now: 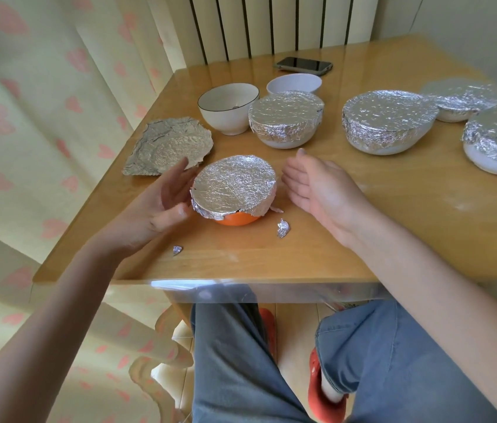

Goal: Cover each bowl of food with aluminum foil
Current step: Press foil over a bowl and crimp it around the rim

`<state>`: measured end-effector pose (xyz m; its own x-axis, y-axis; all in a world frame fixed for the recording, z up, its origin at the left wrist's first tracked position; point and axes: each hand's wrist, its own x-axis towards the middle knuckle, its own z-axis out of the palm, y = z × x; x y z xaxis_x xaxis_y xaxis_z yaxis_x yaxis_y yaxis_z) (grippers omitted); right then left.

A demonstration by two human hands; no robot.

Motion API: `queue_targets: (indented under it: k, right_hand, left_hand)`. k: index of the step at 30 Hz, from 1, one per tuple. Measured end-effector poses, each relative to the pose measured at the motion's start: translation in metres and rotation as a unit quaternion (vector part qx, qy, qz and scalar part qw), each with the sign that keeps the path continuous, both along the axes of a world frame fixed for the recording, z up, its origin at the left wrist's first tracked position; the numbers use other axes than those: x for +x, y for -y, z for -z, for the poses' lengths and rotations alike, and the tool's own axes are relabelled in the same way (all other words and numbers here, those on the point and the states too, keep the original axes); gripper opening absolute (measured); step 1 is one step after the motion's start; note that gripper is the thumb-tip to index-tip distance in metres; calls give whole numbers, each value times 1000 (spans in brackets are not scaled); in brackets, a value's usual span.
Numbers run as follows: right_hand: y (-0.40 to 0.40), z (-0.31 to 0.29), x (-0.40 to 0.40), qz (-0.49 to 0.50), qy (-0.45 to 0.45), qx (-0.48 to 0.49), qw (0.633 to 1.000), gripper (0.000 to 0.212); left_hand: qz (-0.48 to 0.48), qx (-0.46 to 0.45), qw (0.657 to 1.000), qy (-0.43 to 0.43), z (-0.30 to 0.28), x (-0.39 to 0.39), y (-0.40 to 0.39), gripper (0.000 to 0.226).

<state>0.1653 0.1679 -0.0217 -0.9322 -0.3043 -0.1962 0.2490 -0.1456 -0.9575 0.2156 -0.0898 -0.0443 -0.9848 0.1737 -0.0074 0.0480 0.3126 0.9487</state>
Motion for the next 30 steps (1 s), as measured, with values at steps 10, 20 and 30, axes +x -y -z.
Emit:
queue_targets:
  k: [10, 20, 30]
  right_hand:
    - [12, -7, 12, -36, 47, -58, 997, 24]
    - [-28, -71, -21, 8, -30, -92, 995, 22]
    - [-105, -134, -167, 159, 21, -71, 984, 54]
  left_hand:
    - [-87, 213, 970, 75, 2, 9, -51, 71]
    - [-49, 242, 968, 53, -73, -48, -90, 80]
    - [-27, 367, 920, 135, -142, -214, -184, 82]
